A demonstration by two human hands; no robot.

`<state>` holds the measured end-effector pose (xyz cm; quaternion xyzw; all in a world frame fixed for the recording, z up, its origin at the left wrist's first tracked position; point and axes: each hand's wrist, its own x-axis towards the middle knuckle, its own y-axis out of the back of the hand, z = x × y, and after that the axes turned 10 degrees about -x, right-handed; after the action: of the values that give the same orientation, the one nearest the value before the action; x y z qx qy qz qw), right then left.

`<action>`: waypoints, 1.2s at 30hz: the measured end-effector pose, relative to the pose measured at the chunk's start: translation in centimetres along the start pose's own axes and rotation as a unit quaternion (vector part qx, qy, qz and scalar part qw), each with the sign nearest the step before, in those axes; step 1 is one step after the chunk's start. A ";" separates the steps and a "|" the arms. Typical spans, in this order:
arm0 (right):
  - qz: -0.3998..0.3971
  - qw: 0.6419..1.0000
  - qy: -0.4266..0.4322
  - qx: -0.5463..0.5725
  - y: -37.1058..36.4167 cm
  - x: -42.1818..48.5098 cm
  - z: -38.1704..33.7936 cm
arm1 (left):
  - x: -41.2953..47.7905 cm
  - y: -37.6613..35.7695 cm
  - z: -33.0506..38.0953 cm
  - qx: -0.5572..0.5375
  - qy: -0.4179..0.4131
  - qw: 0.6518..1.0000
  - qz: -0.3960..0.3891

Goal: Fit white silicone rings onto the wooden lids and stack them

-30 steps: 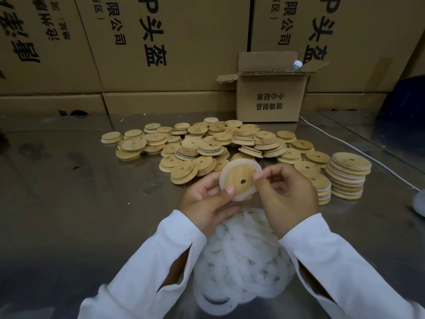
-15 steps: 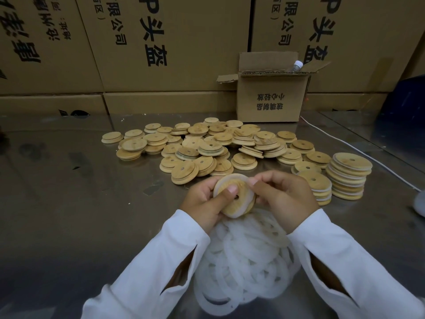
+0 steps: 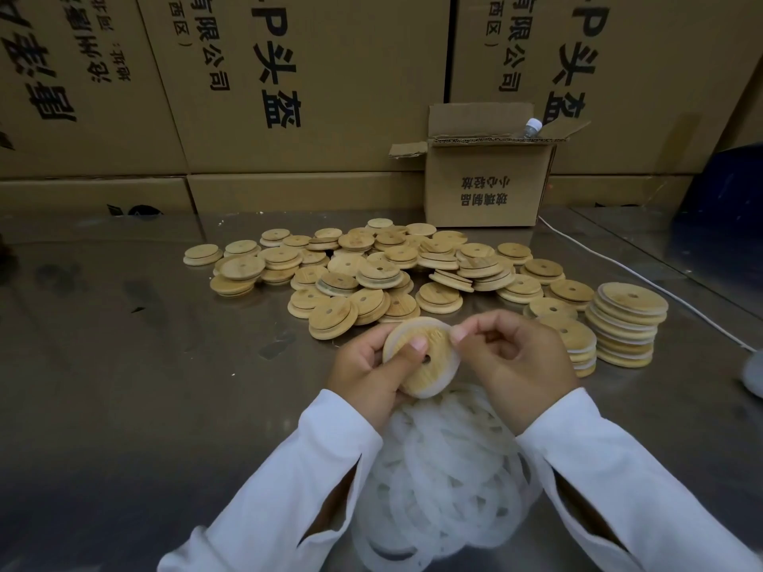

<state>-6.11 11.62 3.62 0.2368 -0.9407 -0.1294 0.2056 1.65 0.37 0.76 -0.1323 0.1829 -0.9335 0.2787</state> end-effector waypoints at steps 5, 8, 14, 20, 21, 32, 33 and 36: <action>0.055 0.990 0.077 -0.103 -1.2 -1.0 0.6 | 0.1 -0.1 -0.1 0.013 -0.028 0.998 0.050; 0.059 0.987 0.089 -0.118 -1.4 -0.9 1.0 | 0.1 -0.2 0.1 -0.003 -0.021 0.998 0.061; 0.046 0.982 0.113 -0.141 -1.0 -0.7 1.2 | 0.0 -0.3 0.2 -0.001 0.008 1.000 0.024; 0.001 0.992 0.084 -0.095 -0.9 -0.4 1.0 | 0.0 -0.3 0.2 0.040 -0.015 0.999 0.023; -0.006 0.994 0.069 -0.084 -0.7 -0.2 1.0 | 0.0 -0.2 0.3 0.047 -0.014 0.999 0.016; -0.012 0.997 0.035 -0.075 -0.2 0.1 0.7 | 0.3 0.4 1.4 0.075 -0.028 0.996 -0.032; -0.014 0.997 0.036 -0.072 -0.3 0.1 0.7 | 0.2 0.4 1.3 0.067 -0.027 0.997 -0.026; -0.013 0.997 0.042 -0.057 -0.5 -0.1 0.8 | 0.1 0.4 1.1 0.060 -0.030 0.998 -0.012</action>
<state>-6.17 11.36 2.69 0.2418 -0.9194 -0.1752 0.2560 2.13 -0.36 1.61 -0.1451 0.1162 -0.9419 0.2799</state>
